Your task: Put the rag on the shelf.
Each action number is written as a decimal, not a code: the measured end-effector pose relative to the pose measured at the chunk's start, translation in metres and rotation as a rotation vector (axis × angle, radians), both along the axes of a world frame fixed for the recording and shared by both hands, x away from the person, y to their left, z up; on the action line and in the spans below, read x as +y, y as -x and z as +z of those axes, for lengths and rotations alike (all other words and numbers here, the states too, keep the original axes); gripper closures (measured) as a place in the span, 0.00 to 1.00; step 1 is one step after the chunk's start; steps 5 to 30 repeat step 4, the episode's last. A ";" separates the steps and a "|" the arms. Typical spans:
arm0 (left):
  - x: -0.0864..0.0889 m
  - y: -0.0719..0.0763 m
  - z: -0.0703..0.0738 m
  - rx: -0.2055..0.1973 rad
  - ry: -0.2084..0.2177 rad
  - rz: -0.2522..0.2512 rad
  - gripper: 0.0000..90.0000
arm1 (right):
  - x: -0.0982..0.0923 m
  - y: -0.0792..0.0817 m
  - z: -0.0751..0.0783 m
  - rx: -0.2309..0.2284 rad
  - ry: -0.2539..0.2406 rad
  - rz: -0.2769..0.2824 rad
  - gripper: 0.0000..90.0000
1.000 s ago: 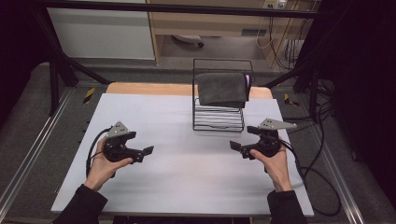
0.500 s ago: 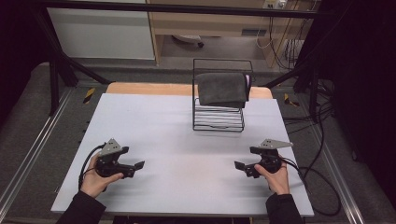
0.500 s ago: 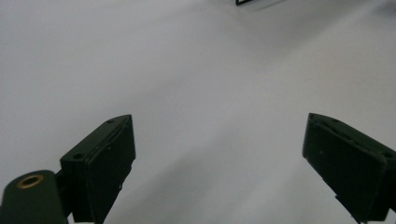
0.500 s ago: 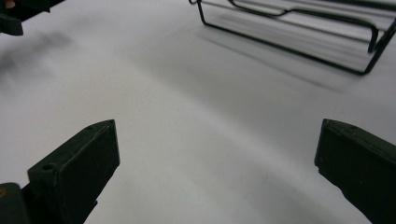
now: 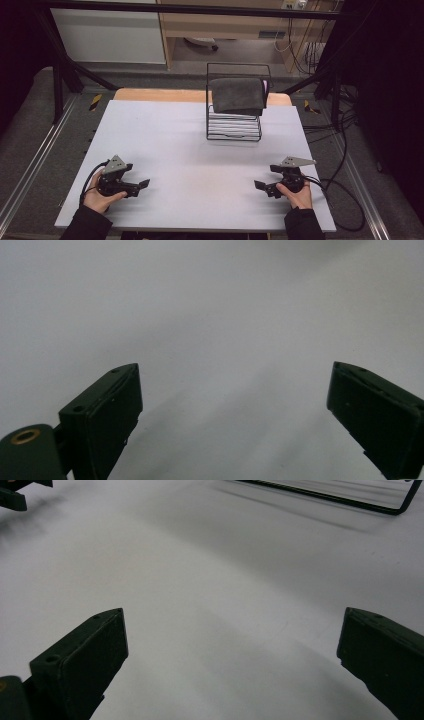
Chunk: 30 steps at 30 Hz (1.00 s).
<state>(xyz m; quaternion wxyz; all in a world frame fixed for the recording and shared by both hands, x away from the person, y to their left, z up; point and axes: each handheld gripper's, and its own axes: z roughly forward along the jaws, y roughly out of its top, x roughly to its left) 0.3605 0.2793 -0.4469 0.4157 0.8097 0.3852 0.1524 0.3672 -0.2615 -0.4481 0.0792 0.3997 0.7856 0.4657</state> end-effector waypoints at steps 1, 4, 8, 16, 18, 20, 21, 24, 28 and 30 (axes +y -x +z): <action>0.000 0.000 0.000 0.002 0.002 -0.002 0.09 | 0.000 0.000 0.000 -0.002 0.001 0.001 0.01; 0.000 0.000 -0.001 0.004 0.002 0.001 0.08 | -0.001 0.000 0.000 -0.002 0.003 0.001 0.01; 0.000 0.000 -0.001 0.004 0.002 0.001 0.08 | -0.001 0.000 0.000 -0.002 0.003 0.001 0.01; 0.000 0.000 -0.001 0.004 0.002 0.001 0.08 | -0.001 0.000 0.000 -0.002 0.003 0.001 0.01; 0.000 0.000 -0.001 0.004 0.002 0.001 0.08 | -0.001 0.000 0.000 -0.002 0.003 0.001 0.01; 0.000 0.000 -0.001 0.004 0.002 0.001 0.08 | -0.001 0.000 0.000 -0.002 0.003 0.001 0.01; 0.000 0.000 -0.001 0.004 0.002 0.001 0.08 | -0.001 0.000 0.000 -0.002 0.003 0.001 0.01; 0.000 0.000 -0.001 0.004 0.002 0.001 0.08 | -0.001 0.000 0.000 -0.002 0.003 0.001 0.01; 0.000 0.000 -0.001 0.004 0.002 0.001 0.08 | -0.001 0.000 0.000 -0.002 0.003 0.001 0.01; 0.000 0.000 -0.001 0.004 0.002 0.001 0.08 | -0.001 0.000 0.000 -0.002 0.003 0.001 0.01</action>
